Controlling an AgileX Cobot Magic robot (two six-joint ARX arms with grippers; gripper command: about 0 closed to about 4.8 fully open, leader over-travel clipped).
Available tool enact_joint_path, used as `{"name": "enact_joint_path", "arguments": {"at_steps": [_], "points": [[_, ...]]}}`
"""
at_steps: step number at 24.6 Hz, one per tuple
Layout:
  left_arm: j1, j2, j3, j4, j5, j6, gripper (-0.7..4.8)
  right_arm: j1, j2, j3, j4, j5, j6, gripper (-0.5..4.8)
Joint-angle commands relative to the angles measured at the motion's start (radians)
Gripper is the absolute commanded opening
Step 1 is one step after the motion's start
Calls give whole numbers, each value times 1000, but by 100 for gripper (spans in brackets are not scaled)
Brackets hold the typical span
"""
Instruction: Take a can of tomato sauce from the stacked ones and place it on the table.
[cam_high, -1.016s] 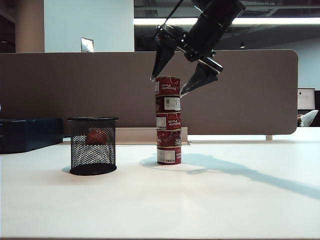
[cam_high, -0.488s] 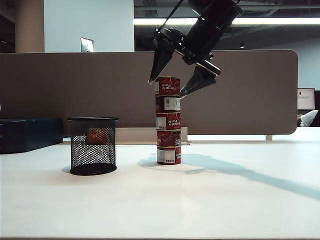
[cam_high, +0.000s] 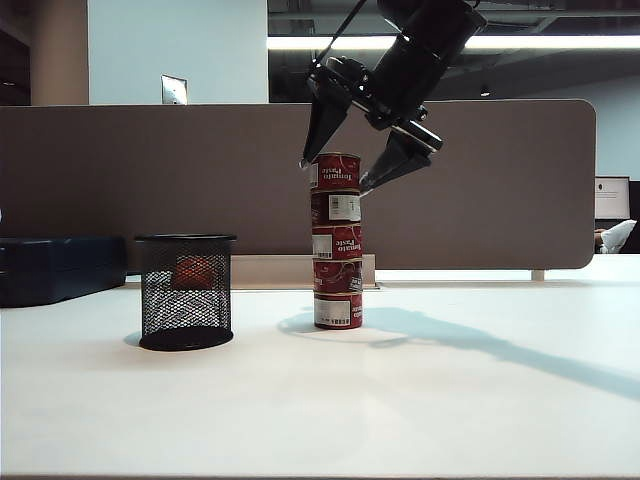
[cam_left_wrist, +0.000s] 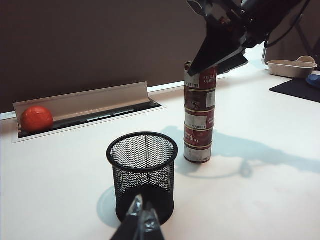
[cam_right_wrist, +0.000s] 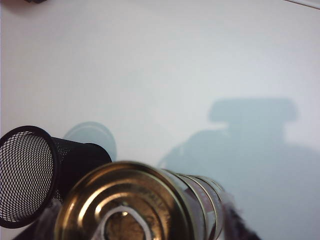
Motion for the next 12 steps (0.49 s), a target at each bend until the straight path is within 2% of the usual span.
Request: {"name": "enact_joint_path", "arguments": {"at_steps": [1,5,12], "points": [[1,1,4,9,3,-3,-6,2,-5,5,8,3,1,345],[1,1,4,9,3,-3,-6,2,-5,5,8,3,1,303],[1,0,4,9,3,-3,-6,2,-5,5,5,3,1,303]]}}
